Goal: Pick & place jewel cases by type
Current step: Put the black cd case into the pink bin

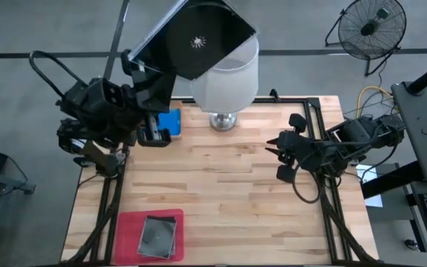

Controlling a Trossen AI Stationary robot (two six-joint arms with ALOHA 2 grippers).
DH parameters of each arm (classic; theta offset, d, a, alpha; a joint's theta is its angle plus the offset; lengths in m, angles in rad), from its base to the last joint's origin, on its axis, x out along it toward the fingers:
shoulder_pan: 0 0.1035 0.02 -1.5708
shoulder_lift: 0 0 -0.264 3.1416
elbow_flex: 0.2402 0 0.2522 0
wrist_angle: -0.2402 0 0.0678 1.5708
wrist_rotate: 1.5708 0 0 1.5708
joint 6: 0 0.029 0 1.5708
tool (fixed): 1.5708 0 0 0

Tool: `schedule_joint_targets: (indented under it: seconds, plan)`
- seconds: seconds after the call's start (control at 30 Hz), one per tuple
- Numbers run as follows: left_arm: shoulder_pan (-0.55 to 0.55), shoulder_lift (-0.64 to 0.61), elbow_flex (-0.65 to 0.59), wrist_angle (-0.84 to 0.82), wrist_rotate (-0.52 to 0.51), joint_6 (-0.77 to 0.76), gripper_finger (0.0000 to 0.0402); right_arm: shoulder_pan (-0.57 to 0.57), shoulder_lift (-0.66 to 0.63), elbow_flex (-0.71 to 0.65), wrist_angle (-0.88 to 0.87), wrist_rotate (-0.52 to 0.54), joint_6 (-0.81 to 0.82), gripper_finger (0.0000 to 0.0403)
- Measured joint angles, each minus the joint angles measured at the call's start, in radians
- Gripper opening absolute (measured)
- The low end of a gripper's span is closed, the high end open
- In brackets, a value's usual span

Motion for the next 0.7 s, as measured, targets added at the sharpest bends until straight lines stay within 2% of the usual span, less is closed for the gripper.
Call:
schedule_joint_targets:
  seconds: [0.37, 0.5, 0.7]
  plan:
    - [-0.002, -0.003, 0.0, -0.063, 0.003, 0.097, 0.0005, 0.0, 0.0, -0.001, 0.019, 0.0, -0.016, 0.0083]
    - [-0.014, -0.028, 0.0, -0.252, 0.012, 0.227, 0.0005, 0.0, -0.002, -0.001, 0.067, 0.0, -0.029, 0.0083]
    - [-0.04, -0.079, 0.0, -0.554, 0.013, 0.409, 0.0005, 0.0, -0.02, -0.001, 0.201, 0.003, -0.152, 0.0095]
